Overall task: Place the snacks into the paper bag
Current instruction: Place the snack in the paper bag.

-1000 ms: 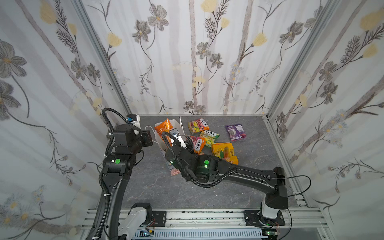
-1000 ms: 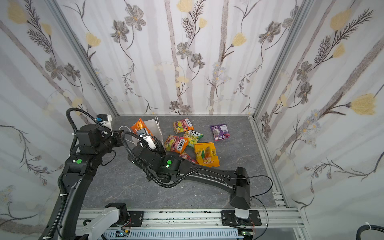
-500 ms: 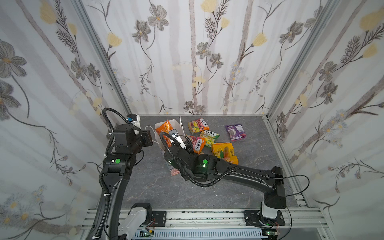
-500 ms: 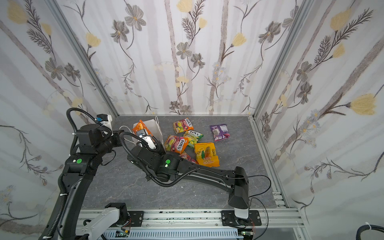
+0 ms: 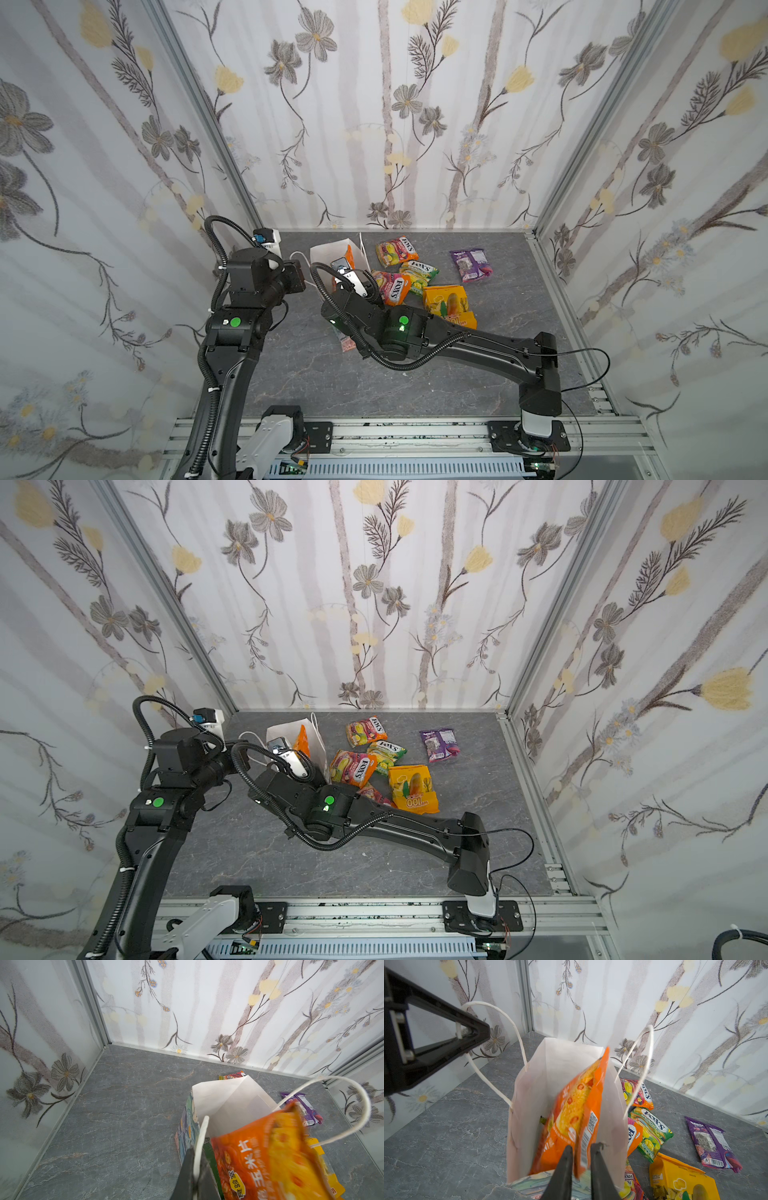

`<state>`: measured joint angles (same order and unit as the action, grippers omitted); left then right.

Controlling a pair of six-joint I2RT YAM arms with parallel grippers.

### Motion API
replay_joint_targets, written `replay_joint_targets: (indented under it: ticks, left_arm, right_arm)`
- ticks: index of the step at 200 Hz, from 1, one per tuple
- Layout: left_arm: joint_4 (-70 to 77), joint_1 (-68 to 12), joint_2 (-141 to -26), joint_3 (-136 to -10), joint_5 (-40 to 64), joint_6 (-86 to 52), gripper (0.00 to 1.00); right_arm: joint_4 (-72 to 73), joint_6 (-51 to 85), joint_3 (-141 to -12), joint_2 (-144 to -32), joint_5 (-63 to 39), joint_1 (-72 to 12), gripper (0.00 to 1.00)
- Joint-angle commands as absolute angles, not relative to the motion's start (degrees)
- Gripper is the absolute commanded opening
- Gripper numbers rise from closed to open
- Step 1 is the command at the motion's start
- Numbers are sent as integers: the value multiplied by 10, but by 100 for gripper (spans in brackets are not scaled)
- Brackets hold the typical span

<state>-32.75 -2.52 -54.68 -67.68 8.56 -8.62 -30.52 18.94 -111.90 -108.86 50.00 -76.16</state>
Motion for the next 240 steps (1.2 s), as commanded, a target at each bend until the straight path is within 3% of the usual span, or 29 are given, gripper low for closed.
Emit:
replay_joint_targets:
  ticks: [1,140,193,240]
  left_arm:
    - [-313,-25,-544,-677,81,-85,2]
    - [-313,-25,-541,-674,77,-83,3]
    - [-315,-25,-543,-676,75,-84,3]
    - [-312,-25,-546,-675,79,-85,3]
  right_arm:
    - [-306,185,-1127,-1089,498,-762,26]
    - [-265,174,-1111,-1055,468,-760,26]
    - [-121,163,-907,-899,447,-748,28]
    - [-109,245,-738,-753,451,-705,29]
